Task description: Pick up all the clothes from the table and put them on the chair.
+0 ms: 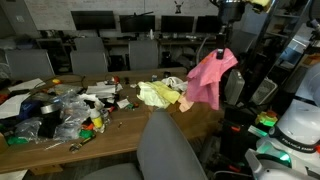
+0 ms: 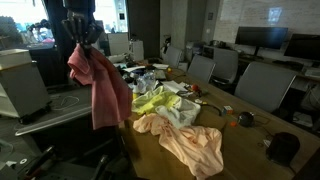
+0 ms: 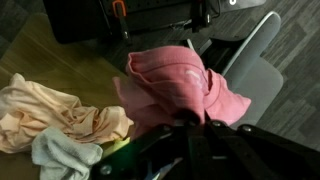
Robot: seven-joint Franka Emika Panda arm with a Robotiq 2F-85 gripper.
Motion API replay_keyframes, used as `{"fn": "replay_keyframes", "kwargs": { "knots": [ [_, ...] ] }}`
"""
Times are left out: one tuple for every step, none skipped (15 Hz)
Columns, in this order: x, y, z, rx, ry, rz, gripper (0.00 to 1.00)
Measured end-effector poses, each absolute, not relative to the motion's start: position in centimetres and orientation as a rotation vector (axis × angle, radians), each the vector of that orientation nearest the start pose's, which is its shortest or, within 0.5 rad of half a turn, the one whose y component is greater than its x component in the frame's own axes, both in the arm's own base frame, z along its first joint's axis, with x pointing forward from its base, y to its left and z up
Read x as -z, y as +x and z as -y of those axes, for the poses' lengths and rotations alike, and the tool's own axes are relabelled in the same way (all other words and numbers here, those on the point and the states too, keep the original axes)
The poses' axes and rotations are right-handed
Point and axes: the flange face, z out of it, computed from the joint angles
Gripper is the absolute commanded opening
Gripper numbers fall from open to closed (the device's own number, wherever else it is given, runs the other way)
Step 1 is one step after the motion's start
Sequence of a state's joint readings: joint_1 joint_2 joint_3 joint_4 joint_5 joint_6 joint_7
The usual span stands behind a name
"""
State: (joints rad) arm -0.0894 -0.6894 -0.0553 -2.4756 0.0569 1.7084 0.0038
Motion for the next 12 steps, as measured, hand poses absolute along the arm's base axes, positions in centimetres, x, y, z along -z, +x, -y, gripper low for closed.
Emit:
{"fn": "replay_keyframes", "kwargs": {
  "knots": [
    [-51.3, 33.2, 3.8, -0.133, -3.038, -0.144, 0.02],
    [-51.1, 33.1, 3.2, -0.156, -3.037, -0.069, 0.02],
    [-50.9, 33.1, 2.4, -0.179, -3.033, 0.008, 0.02],
    [-50.6, 33.1, 1.8, -0.204, -3.025, 0.083, 0.02],
    [-50.4, 33.1, 1.1, -0.229, -3.016, 0.158, 0.02],
    [-50.1, 33.2, 0.6, -0.255, -3.007, 0.226, 0.02],
    [-49.8, 33.3, 0.2, -0.279, -2.998, 0.281, 0.02],
    [-49.4, 33.4, -0.2, -0.306, -2.987, 0.332, 0.02],
    [-48.9, 33.6, -0.5, -0.332, -2.978, 0.369, 0.02],
    [-48.4, 33.8, -0.7, -0.355, -2.969, 0.397, 0.02],
    [-47.9, 34.0, -0.8, -0.383, -2.96, 0.42, 0.02],
    [-47.3, 34.2, -1.0, -0.415, -2.951, 0.438, 0.02]
  ]
}}
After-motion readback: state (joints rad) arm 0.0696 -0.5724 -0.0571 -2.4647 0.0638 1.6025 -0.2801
